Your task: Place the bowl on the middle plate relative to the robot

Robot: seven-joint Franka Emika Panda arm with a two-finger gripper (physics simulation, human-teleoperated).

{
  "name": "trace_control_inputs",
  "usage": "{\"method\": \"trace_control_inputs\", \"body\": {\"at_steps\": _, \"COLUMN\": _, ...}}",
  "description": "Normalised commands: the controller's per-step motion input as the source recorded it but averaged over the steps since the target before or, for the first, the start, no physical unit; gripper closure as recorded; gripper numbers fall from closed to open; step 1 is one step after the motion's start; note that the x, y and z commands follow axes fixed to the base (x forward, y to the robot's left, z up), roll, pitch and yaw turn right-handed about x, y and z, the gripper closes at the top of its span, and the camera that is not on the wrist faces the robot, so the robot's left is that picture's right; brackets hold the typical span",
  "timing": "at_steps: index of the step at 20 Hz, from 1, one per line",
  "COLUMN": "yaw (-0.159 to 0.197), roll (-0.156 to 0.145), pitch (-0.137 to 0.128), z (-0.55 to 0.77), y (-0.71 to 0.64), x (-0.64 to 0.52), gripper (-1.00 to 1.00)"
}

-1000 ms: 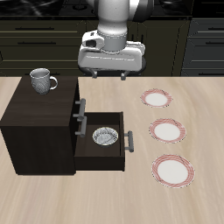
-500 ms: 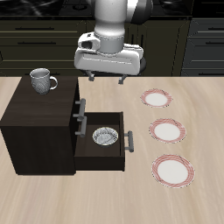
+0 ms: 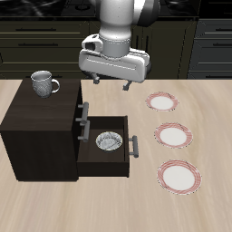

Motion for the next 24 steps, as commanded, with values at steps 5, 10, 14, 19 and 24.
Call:
{"method": "trace_control_inputs", "body": {"at_steps": 5, "yaw": -0.142, "roll": -0.002, "pitch": -0.005, "z": 0.03, "y": -0.05, "x": 0.01, "gripper": -1.00}}
{"method": "trace_control_inputs", "body": {"at_steps": 10, "yaw": -0.196, "roll": -0.030, "pitch": -0.014, "z": -0.04, "y": -0.23, "x": 0.05, "gripper": -1.00}}
{"method": "trace_control_inputs", "body": {"at_steps": 14, "yaw": -0.146, "roll": -0.002, "pitch": 0.000, "z": -0.16, "y": -0.02, "x": 0.02, "gripper": -1.00}}
{"method": "trace_control_inputs", "body": {"at_steps": 19, "yaw": -0.190, "roll": -0.006, "pitch": -0.014, "z": -0.12, "y": -0.07, "x": 0.05, "gripper": -1.00}}
{"method": "trace_control_inputs", "body": {"at_steps": 24, "yaw": -0.155, "roll": -0.007, "pitch": 0.003, "z": -0.19, "y": -0.04, "x": 0.10, "gripper": -1.00}}
